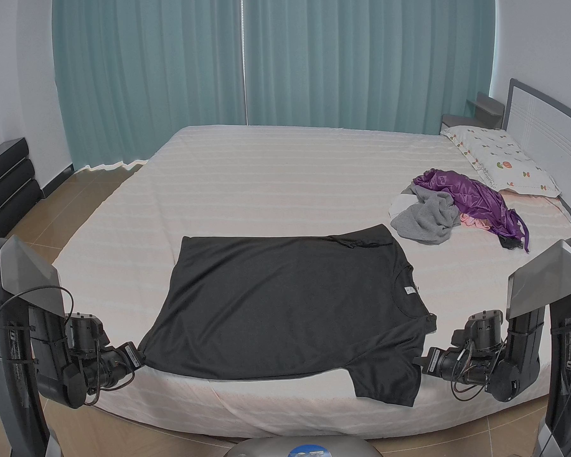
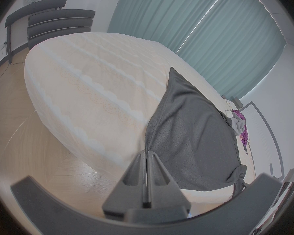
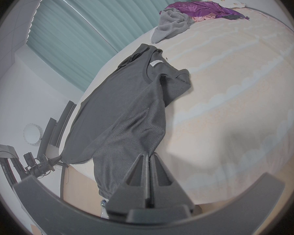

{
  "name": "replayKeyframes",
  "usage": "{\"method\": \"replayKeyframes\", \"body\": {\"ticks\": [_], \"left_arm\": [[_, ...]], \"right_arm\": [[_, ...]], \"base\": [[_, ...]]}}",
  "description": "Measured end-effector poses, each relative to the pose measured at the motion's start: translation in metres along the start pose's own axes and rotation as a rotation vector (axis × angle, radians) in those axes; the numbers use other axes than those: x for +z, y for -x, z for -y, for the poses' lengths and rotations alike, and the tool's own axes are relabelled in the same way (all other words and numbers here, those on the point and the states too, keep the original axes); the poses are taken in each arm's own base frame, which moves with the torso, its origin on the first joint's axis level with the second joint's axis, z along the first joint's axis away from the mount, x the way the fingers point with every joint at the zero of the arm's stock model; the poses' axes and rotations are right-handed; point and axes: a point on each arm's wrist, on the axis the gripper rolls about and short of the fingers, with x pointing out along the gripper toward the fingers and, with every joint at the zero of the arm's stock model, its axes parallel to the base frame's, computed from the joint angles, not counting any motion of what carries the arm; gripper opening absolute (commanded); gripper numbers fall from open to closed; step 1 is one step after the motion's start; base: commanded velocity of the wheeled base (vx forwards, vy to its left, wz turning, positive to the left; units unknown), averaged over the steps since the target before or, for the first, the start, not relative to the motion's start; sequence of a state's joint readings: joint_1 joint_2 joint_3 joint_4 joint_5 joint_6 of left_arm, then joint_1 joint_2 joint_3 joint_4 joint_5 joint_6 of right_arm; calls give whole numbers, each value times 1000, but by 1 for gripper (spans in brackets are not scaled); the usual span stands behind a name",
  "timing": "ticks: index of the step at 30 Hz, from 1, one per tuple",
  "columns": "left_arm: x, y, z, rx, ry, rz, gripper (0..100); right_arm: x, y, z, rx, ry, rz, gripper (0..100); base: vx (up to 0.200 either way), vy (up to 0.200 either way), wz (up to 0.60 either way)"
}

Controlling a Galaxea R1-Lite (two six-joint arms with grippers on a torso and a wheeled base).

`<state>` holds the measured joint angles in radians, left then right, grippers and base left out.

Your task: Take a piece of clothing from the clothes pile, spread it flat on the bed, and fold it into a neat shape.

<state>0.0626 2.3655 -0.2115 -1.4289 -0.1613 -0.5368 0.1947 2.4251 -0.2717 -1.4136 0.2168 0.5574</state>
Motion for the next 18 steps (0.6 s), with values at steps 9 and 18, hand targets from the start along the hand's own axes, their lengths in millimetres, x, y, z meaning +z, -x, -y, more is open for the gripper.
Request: {"method": "replayKeyframes", "body": {"ticks": [9, 18], "left_arm": [[-1, 1, 0, 2, -1, -3, 0], [-3, 6, -1, 8, -5, -11, 0]], "right_arm": [[2, 23, 10, 3, -32, -13, 0], [-6, 54, 15, 69, -47, -29, 0]], "base": [[0, 0, 0], [0, 0, 0]]}}
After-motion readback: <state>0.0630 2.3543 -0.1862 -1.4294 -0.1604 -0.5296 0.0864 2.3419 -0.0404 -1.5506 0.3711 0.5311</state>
